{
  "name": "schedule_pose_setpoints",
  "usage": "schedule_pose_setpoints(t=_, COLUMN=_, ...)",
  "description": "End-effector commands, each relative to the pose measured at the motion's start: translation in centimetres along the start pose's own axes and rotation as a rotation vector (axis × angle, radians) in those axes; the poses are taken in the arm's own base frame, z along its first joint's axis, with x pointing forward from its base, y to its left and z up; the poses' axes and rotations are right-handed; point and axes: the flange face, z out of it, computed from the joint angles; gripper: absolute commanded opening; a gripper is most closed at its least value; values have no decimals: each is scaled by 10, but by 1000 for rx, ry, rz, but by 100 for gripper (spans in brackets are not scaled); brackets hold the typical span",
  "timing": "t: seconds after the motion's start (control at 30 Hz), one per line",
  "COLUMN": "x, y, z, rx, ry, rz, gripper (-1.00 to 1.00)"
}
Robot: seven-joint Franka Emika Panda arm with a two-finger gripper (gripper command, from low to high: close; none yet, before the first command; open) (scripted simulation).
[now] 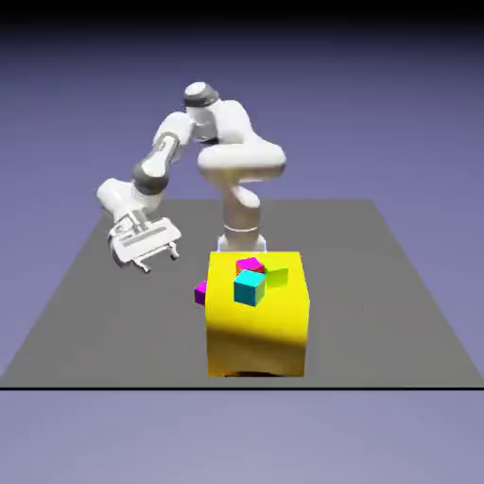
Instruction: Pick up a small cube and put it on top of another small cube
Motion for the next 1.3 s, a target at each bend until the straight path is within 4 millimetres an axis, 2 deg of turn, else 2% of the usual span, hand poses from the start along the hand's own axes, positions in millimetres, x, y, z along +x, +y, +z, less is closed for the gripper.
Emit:
schedule_pose_setpoints(t=0.0, x=-8, y=0, z=9, rx=32, ry=3, rz=-17, gripper=0)
schedule_pose_setpoints(t=0.13, x=-39, y=-3, z=48, rx=162, ry=25, rz=-91, gripper=0)
schedule_pose_setpoints(t=0.2, x=-42, y=-4, z=53, rx=177, ry=29, rz=-100, gripper=0)
schedule_pose_setpoints(t=0.37, x=-53, y=0, z=112, rx=177, ry=29, rz=-100, gripper=0)
schedule_pose_setpoints(t=0.4, x=-53, y=0, z=112, rx=177, ry=29, rz=-100, gripper=-100)
schedule_pose_setpoints(t=0.43, x=-53, y=0, z=112, rx=177, ry=29, rz=-100, gripper=-100)
schedule_pose_setpoints(t=0.6, x=-42, y=-4, z=51, rx=177, ry=22, rz=-101, gripper=-100)
schedule_pose_setpoints(t=0.63, x=-37, y=-1, z=45, rx=169, ry=-16, rz=-99, gripper=-100)
schedule_pose_setpoints(t=0.83, x=43, y=12, z=45, rx=52, ry=-110, rz=-6, gripper=-100)
schedule_pose_setpoints(t=1.0, x=120, y=4, z=60, rx=-31, ry=-133, rz=40, gripper=-100)
schedule_pose_setpoints(t=1.13, x=183, y=-24, z=85, rx=-78, ry=-105, rz=34, gripper=-100)
schedule_pose_setpoints(t=1.27, x=240, y=-69, z=116, rx=-85, ry=-47, rz=17, gripper=-100)
